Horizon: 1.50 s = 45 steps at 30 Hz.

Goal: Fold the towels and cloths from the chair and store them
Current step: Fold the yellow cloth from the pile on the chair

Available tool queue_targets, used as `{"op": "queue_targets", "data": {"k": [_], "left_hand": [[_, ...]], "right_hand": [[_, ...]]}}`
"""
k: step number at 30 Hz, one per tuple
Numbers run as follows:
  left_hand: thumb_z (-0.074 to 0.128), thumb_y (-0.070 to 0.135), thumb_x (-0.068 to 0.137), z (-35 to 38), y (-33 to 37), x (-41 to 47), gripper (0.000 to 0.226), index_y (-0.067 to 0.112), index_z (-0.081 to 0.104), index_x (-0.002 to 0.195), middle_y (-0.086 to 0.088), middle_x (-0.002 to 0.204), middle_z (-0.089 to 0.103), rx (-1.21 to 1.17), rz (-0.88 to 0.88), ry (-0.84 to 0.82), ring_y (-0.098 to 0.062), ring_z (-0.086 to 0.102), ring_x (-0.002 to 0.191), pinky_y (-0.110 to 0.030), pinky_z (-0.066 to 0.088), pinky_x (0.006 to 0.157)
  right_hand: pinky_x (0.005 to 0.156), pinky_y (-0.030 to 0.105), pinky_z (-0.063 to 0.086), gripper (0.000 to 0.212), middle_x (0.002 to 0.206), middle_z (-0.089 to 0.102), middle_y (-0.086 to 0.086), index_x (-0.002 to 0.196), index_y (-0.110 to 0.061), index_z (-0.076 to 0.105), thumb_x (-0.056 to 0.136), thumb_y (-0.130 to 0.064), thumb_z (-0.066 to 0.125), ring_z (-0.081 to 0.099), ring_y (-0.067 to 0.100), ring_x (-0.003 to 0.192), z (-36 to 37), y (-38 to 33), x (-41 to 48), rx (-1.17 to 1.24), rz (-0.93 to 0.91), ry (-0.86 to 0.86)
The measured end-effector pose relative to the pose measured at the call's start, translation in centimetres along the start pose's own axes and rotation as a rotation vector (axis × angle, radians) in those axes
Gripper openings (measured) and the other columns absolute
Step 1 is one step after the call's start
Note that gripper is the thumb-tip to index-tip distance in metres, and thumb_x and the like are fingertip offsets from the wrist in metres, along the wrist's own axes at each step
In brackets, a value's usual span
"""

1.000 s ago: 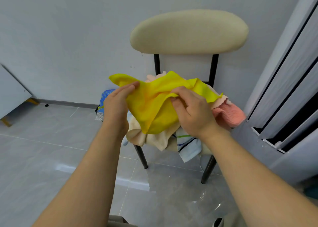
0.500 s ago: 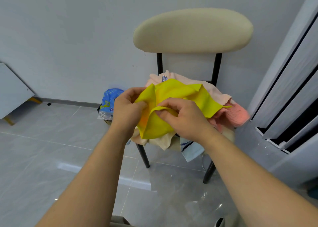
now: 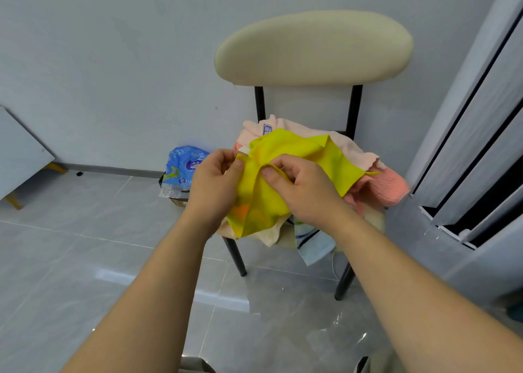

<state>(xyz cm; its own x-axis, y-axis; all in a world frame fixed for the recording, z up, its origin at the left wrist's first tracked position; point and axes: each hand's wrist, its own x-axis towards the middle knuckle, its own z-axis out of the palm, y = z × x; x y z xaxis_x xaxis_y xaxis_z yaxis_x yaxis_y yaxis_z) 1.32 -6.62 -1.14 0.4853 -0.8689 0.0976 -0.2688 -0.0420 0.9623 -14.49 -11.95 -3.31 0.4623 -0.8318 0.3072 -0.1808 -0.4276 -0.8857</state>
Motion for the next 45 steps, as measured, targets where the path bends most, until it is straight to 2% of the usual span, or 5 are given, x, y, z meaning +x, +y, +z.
{"op": "queue_targets", "data": {"k": [18, 23, 28, 38, 45], "left_hand": [[0.075, 0.033, 0.087, 0.6, 0.3, -1.4, 0.015, 0.02, 0.073, 0.094, -0.01, 0.091, 0.073, -0.011, 0.071, -0.137, -0.024, 0.069, 0.087, -0.039, 0.056, 0.084], [0.076, 0.023, 0.088, 0.3, 0.2, -1.2, 0.006, 0.019, 0.074, 0.092, -0.005, 0.09, 0.075, 0.029, 0.104, -0.133, -0.02, 0.071, 0.091, -0.041, 0.057, 0.086], [0.068, 0.027, 0.093, -0.8, 0.4, -0.8, 0.003, 0.026, 0.071, 0.093, 0.006, 0.09, 0.071, 0.07, 0.219, -0.081, -0.018, 0.065, 0.091, -0.039, 0.053, 0.082], [0.051, 0.02, 0.099, -4.8, 4.0, -2.1, 0.015, 0.029, 0.06, 0.092, 0.017, 0.085, 0.062, -0.023, 0.54, 0.107, -0.007, 0.058, 0.083, -0.025, 0.046, 0.077], [0.047, 0.024, 0.1, -8.6, 2.2, -3.1, 0.011, 0.03, 0.053, 0.094, 0.014, 0.087, 0.057, 0.032, 0.551, 0.228, -0.007, 0.054, 0.084, -0.03, 0.046, 0.079]], "right_hand": [[0.048, 0.016, 0.032, 0.019, 0.055, 0.047, -0.009, 0.101, -0.026, 0.057, 0.095, -0.042, 0.065, 0.046, 0.003, 0.051, 0.0, 0.5, 0.0, -0.123, 0.088, 0.087], [0.048, 0.006, 0.035, 0.031, 0.046, 0.048, -0.035, 0.123, -0.023, 0.067, 0.096, -0.038, 0.065, 0.048, -0.014, 0.05, -0.3, 0.3, 0.3, -0.089, 0.144, -0.028], [0.052, 0.006, 0.038, 0.034, 0.065, 0.06, -0.015, 0.119, -0.021, 0.065, 0.09, -0.036, 0.073, 0.056, -0.007, 0.056, -0.4, -0.9, 0.1, -0.004, 0.256, -0.185], [0.094, 0.049, 0.056, 0.052, 0.122, 0.07, 0.015, 0.141, -0.017, 0.047, 0.094, -0.007, 0.067, 0.068, 0.034, 0.11, 3.1, -6.0, -0.9, 0.547, 0.252, -0.518], [0.088, 0.045, 0.06, 0.039, 0.106, 0.074, 0.017, 0.124, -0.001, 0.055, 0.09, -0.011, 0.071, 0.073, 0.033, 0.097, 5.7, -7.0, -1.3, 0.46, 0.318, -0.555]]}}
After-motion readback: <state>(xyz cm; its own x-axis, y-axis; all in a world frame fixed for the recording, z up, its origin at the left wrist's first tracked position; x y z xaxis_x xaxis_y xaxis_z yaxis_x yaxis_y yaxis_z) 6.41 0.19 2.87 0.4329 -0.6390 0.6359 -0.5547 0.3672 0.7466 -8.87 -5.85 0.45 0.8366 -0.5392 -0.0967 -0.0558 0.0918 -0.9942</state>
